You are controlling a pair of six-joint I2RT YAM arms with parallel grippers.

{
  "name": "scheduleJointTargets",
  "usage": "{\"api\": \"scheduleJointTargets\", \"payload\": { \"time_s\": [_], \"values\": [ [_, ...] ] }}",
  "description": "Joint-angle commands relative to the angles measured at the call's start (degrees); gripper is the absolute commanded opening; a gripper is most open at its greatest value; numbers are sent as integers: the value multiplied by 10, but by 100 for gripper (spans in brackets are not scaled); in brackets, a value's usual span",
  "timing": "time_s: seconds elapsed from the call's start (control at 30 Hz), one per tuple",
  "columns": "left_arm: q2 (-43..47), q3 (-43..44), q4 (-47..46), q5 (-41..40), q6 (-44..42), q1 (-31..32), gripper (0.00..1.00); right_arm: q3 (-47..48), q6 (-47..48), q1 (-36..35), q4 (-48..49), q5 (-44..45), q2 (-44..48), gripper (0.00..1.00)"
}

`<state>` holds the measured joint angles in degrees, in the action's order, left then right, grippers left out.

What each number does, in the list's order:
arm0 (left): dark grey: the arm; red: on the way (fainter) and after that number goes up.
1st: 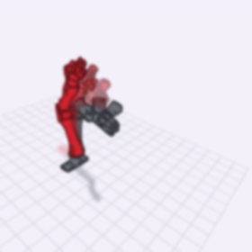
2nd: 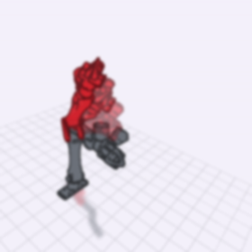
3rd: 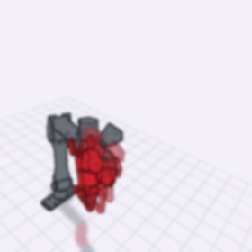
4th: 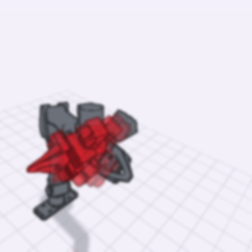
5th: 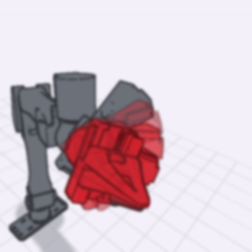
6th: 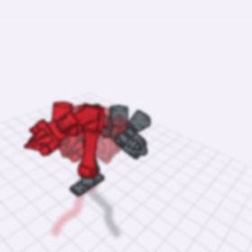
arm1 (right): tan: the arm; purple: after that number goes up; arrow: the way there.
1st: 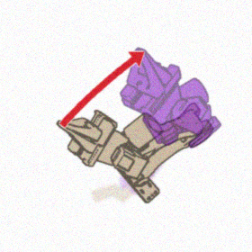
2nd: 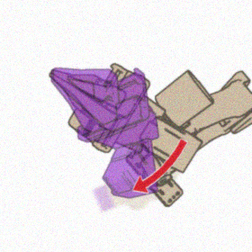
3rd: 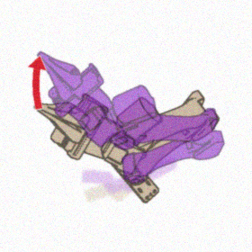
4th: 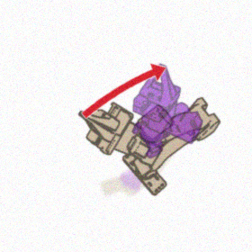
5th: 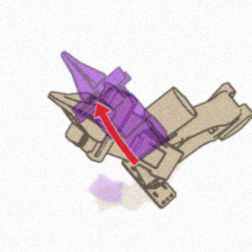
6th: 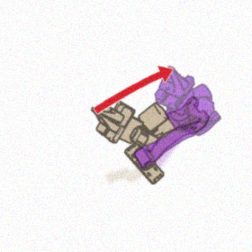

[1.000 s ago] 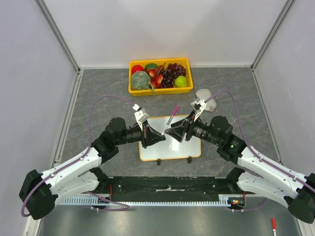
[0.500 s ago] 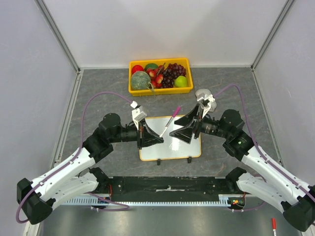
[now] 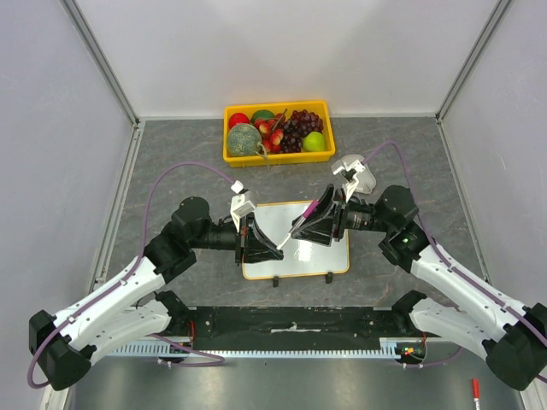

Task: Write a sentence on the whiteboard
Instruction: Pass from the left arm to the right

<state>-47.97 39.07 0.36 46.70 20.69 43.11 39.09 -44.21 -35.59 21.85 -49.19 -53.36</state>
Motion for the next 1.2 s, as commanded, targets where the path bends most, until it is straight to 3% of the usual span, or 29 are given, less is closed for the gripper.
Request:
{"api": "scheduleJointTargets", "payload": {
  "time_s": [0.0,0.3,0.7,0.97,1.07,1.17],
  "values": [
    [4,10,-22,33,-27,0,2,-5,-19,2,31,-22,-12,52],
    [1,3,-23,45,-25,0,2,-21,-57,1,87,-41,-25,47],
    [-23,4,-25,45,-27,0,2,-22,-55,1,82,-54,-31,41],
    [-16,4,-19,32,-31,0,2,-19,-35,0,53,-64,-35,17],
    [-17,4,-14,27,-33,0,2,-16,-20,0,27,-64,-36,0],
    [-20,4,-9,20,-36,0,2,-16,-11,0,17,-62,-32,0]
  ]
}}
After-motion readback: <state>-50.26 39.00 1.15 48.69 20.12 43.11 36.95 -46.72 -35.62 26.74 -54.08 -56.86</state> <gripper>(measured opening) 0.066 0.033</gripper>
